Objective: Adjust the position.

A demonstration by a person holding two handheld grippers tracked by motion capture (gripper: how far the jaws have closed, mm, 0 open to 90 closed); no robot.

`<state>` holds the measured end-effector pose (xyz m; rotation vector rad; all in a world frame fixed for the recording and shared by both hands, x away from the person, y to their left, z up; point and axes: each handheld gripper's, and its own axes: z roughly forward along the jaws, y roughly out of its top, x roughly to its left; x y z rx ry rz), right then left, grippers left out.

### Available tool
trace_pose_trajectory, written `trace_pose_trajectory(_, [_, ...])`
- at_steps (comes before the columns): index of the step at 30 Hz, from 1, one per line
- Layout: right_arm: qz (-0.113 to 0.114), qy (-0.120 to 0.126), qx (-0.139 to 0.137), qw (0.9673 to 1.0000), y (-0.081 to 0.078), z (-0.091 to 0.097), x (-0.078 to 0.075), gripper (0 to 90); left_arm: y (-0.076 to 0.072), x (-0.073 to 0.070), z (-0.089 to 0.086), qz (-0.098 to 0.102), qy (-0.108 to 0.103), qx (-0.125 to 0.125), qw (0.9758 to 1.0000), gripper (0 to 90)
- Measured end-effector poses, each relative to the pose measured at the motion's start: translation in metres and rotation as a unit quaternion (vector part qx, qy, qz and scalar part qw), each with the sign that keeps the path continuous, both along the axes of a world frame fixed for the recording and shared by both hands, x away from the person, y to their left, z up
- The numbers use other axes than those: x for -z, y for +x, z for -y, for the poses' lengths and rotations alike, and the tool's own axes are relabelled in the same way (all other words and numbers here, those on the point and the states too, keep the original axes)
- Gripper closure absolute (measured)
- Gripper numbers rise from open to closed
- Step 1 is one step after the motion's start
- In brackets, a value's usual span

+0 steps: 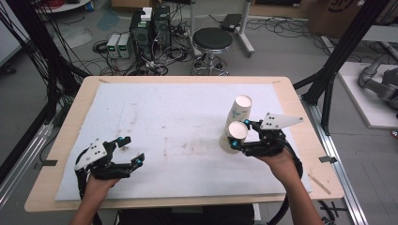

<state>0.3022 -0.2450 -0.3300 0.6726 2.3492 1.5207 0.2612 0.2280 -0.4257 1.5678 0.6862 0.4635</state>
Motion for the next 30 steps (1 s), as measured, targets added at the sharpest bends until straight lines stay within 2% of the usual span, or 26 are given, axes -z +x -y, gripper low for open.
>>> trace_pose_trajectory(4, [-0.001, 0.001, -0.008, 1.0, 0.0, -0.006, 0.002, 34.5, 0.0, -0.004, 0.01, 0.004, 0.004, 0.019, 0.9998, 15.1])
trace_pose_trajectory(7, [-0.003, -0.001, -0.025, 0.9997, -0.001, -0.017, 0.004, 34.5, -0.001, -0.004, 0.017, -0.005, 0.009, 0.035, 0.9993, 15.3])
trace_pose_trajectory(9, [-0.002, 0.0, -0.029, 0.9996, -0.001, -0.021, 0.007, 34.4, -0.003, -0.004, 0.025, 0.004, 0.013, 0.052, 0.9986, 15.3])
trace_pose_trajectory(11, [-0.003, 0.002, -0.033, 0.9994, -0.002, -0.025, 0.009, 34.4, -0.004, -0.004, 0.028, 0.009, 0.013, 0.058, 0.9982, 15.3])
trace_pose_trajectory(14, [-0.007, 0.004, -0.043, 0.999, -0.002, -0.033, 0.013, 34.4, -0.004, -0.004, 0.036, 0.017, 0.022, 0.076, 0.9967, 15.3])
trace_pose_trajectory(16, [-0.009, 0.005, -0.05, 0.9987, -0.001, -0.04, 0.017, 34.4, -0.005, -0.004, 0.046, 0.006, 0.022, 0.094, 0.9953, 15.3])
trace_pose_trajectory(19, [-0.011, 0.005, -0.055, 0.9984, -0.001, -0.045, 0.017, 34.4, -0.005, -0.003, 0.051, 0.001, 0.027, 0.101, 0.9946, 15.3])
trace_pose_trajectory(21, [-0.027, 0.006, -0.063, 0.9976, -0.003, -0.048, 0.017, 34.4, -0.006, -0.004, 0.057, 0.003, 0.032, 0.107, 0.9937, 15.3])
trace_pose_trajectory(22, [-0.013, 0.005, -0.061, 0.998, -0.001, -0.05, 0.017, 34.4, -0.005, -0.005, 0.06, 0.005, 0.033, 0.113, 0.993, 15.2])
trace_pose_trajectory(27, [-0.012, 0.002, -0.065, 0.9978, 0.0, -0.055, 0.018, 34.4, -0.002, -0.011, 0.074, 0.011, 0.028, 0.133, 0.9907, 15.3])
trace_pose_trajectory(29, [-0.013, 0.001, -0.07, 0.9975, 0.0, -0.057, 0.019, 34.4, 0.001, -0.014, 0.082, 0.012, 0.027, 0.146, 0.9889, 15.3])
trace_pose_trajectory(30, [-0.014, 0.001, -0.071, 0.9974, -0.001, -0.057, 0.019, 34.4, 0.001, -0.014, 0.082, 0.012, 0.027, 0.146, 0.9889, 15.3])
